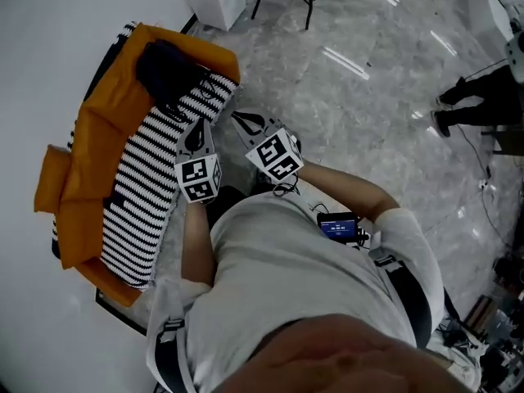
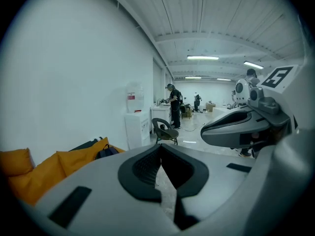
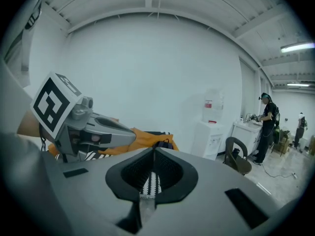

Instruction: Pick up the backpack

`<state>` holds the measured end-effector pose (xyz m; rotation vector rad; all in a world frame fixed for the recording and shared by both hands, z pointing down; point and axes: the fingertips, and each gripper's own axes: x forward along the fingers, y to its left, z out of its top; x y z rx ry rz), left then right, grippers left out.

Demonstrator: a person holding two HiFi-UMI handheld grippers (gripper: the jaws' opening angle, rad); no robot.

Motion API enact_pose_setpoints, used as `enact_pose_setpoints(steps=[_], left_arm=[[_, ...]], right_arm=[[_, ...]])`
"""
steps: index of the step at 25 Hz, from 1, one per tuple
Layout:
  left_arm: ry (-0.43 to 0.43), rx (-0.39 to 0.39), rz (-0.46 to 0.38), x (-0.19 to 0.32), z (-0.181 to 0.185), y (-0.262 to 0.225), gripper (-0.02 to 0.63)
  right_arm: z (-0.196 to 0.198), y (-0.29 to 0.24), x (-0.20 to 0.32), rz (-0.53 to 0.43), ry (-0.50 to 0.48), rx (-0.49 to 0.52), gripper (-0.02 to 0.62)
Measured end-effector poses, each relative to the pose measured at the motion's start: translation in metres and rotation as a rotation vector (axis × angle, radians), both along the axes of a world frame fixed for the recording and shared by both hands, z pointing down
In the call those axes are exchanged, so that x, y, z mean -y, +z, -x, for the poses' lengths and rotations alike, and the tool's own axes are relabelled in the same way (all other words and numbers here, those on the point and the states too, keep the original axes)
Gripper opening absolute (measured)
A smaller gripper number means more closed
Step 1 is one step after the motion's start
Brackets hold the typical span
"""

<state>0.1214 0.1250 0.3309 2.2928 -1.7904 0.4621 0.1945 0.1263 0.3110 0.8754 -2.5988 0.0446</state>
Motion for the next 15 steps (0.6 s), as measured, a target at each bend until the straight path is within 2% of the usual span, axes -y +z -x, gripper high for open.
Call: enact_pose_setpoints(steps=[6,10,15], left_arm=[[-0.052,-0.039,0.027,0.036,0.023,0.008,0.012],[-0.071,-0.065,0.035,0.066,0.049,0.014,0.012],[-0.095,-0.074,0.074,0.085,0.088,0.027,0.012]], right_arm=[[0.011,0.012,0.031,0.028,-0.021,-0.043,0.04],[0.032,0.019,0.058,0.035,-0.043,-0.07,0.041],[0.067,0.035,0.081,0.099,-0.074,-0.095,0.041]])
